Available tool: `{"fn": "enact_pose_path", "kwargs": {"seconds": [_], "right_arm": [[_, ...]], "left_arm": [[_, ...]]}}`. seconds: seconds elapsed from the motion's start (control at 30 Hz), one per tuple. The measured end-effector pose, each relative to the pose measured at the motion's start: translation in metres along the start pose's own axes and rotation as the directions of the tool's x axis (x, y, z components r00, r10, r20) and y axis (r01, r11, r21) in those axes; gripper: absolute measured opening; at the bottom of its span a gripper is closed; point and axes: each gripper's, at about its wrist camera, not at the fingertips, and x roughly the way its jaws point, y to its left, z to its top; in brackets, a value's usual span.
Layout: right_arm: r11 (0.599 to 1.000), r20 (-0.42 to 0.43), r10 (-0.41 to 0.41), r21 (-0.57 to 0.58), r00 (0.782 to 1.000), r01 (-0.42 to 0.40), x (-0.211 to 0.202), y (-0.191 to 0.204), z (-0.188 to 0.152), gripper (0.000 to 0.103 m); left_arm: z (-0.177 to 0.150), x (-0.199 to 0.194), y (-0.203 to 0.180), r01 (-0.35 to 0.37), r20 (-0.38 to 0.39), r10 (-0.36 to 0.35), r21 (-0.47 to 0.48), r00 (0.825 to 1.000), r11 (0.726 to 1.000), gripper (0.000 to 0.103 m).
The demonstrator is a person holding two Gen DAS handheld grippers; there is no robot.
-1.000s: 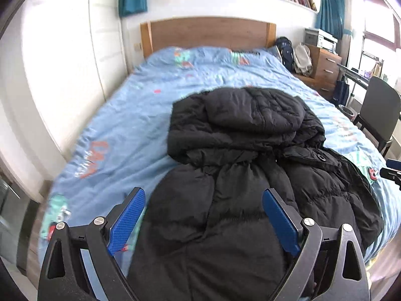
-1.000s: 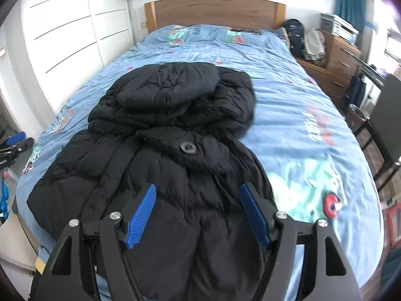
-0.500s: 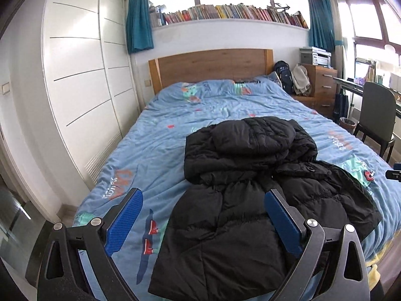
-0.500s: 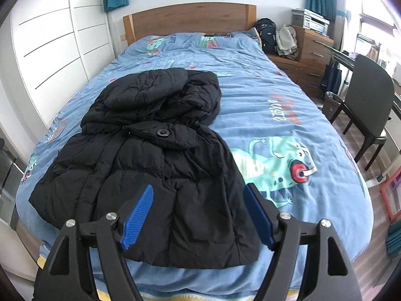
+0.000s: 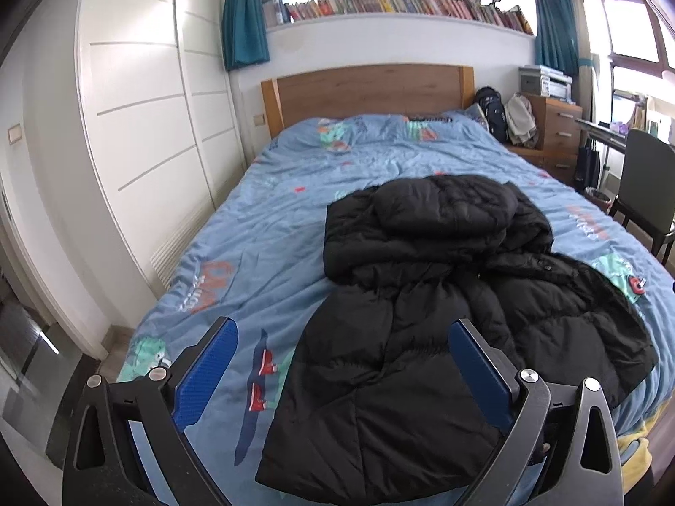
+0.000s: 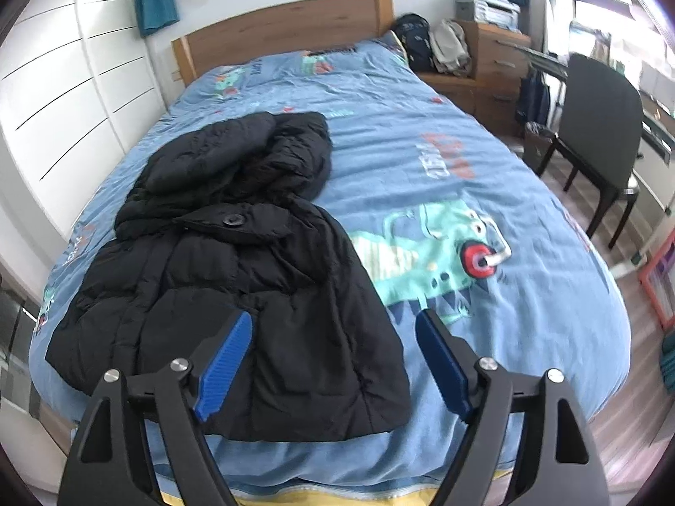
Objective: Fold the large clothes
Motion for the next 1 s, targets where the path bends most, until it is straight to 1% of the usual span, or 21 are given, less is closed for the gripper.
{"fn": "enact_pose_path", "kwargs": {"seconds": [0.13,0.2,0.3,0.4,0.53,0.63,0.7,0.8,0.87,0.93,0.97,1.0], "right_arm": [[1.000,-0.030,-0.021,0.011,0.999,0.022,0.012,-0.014,-0.007,0.080],[0.999,-0.039,-0.031,0.014,0.999,0.031,0.016,-0.020,-0.009,0.080],[0.999,-0.046,-0.038,0.037,0.998,0.039,0.020,-0.033,-0.010,0.080],[0.997,-0.053,-0.038,0.062,0.998,0.041,0.024,-0.047,-0.010,0.080],[0.996,-0.075,-0.008,0.090,0.997,0.015,0.035,-0.059,-0.010,0.080],[0.994,-0.095,0.024,0.111,0.995,-0.013,0.046,-0.063,-0.013,0.081],[0.992,-0.109,0.047,0.120,0.993,-0.034,0.055,-0.063,-0.015,0.081],[0.987,-0.127,0.099,0.142,0.987,-0.081,0.066,-0.062,-0.018,0.082],[0.981,-0.142,0.138,0.155,0.980,-0.116,0.075,-0.061,-0.020,0.082],[0.976,-0.163,0.168,0.166,0.972,-0.141,0.086,-0.061,-0.021,0.083],[0.975,-0.171,0.175,0.169,0.970,-0.146,0.089,-0.060,-0.021,0.084],[0.972,-0.182,0.187,0.176,0.965,-0.155,0.096,-0.061,-0.022,0.084]], "left_arm": [[-0.010,0.024,0.017,0.032,-0.066,-0.035,-0.044,0.997,0.999,0.100],[-0.016,0.037,0.032,0.033,-0.105,-0.041,-0.076,0.994,0.997,0.100],[-0.029,0.058,0.059,-0.011,-0.169,-0.005,-0.092,0.986,0.996,0.100],[-0.042,0.072,0.081,-0.038,-0.215,0.015,-0.105,0.977,0.994,0.100],[-0.060,0.093,0.111,-0.018,-0.281,-0.038,-0.193,0.959,0.981,0.100],[-0.075,0.113,0.126,0.032,-0.328,-0.124,-0.274,0.936,0.961,0.100],[-0.085,0.126,0.132,0.080,-0.348,-0.203,-0.336,0.915,0.938,0.100],[-0.100,0.145,0.140,0.141,-0.356,-0.311,-0.429,0.881,0.892,0.100],[-0.105,0.155,0.141,0.173,-0.355,-0.361,-0.463,0.863,0.869,0.100],[-0.110,0.164,0.139,0.218,-0.350,-0.418,-0.489,0.838,0.845,0.100],[-0.112,0.169,0.138,0.233,-0.350,-0.438,-0.496,0.828,0.836,0.100],[-0.114,0.171,0.138,0.239,-0.350,-0.447,-0.501,0.823,0.832,0.100]]}}
